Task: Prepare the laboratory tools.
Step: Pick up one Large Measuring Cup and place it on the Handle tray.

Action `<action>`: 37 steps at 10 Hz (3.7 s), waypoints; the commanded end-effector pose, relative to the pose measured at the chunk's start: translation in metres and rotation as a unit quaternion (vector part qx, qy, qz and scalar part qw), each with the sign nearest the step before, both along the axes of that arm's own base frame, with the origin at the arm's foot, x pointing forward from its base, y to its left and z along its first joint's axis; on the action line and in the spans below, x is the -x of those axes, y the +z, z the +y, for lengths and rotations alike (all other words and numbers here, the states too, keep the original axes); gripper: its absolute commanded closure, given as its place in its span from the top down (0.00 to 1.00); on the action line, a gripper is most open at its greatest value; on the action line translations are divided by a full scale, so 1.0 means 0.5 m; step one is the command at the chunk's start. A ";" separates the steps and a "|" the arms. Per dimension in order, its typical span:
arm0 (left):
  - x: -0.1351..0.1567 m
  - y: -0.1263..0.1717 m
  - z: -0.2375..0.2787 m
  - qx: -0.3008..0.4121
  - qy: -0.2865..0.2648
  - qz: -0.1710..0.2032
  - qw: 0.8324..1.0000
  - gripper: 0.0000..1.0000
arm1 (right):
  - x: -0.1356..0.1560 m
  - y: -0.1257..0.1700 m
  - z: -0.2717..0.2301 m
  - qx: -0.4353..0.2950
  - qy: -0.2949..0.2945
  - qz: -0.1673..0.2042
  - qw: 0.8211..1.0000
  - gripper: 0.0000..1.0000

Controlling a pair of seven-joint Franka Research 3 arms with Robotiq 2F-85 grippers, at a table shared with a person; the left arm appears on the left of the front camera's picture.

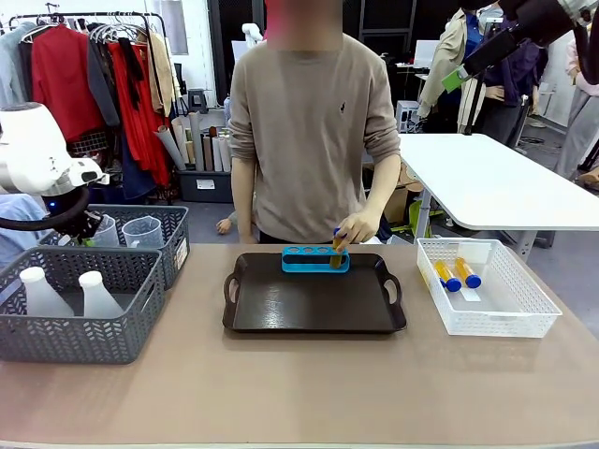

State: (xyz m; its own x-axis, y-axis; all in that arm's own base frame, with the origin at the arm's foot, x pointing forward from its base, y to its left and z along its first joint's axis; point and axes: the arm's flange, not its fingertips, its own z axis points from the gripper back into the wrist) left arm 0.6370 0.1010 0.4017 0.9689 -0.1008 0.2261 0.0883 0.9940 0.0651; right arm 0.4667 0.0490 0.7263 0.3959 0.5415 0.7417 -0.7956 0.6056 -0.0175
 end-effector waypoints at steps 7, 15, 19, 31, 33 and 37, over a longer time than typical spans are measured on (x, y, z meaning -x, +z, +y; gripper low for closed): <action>0.053 0.328 -0.035 0.004 -0.046 -0.026 0.999 0.00 | 0.004 -0.001 0.001 -0.001 0.000 -0.001 1.000 1.00; 0.254 0.793 -0.206 0.024 -0.278 -0.048 0.959 0.00 | 0.004 -0.001 0.001 -0.001 0.000 -0.001 1.000 1.00; 0.342 0.886 -0.254 0.032 -0.330 -0.066 0.941 0.00 | 0.004 -0.001 0.001 -0.001 0.000 -0.001 1.000 1.00; 0.344 0.768 -0.547 0.004 -0.496 -0.054 0.867 0.00 | 0.004 -0.001 0.001 -0.001 0.000 -0.001 1.000 1.00; 0.336 0.709 -0.643 0.001 -0.538 -0.045 0.842 0.00 | 0.004 -0.001 0.001 -0.001 0.000 -0.001 1.000 1.00; 0.338 0.584 -0.827 -0.010 -0.598 -0.040 0.800 0.00 | 0.004 -0.001 0.001 -0.001 0.000 -0.001 1.000 1.00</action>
State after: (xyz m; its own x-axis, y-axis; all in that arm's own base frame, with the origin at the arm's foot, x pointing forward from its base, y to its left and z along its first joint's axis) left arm 0.4662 -0.3098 0.7027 0.2073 -0.9379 0.2781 0.9629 0.2458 0.1115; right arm 0.4666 0.0496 0.7259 0.3967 0.5430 0.7401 -0.7952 0.6061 -0.0184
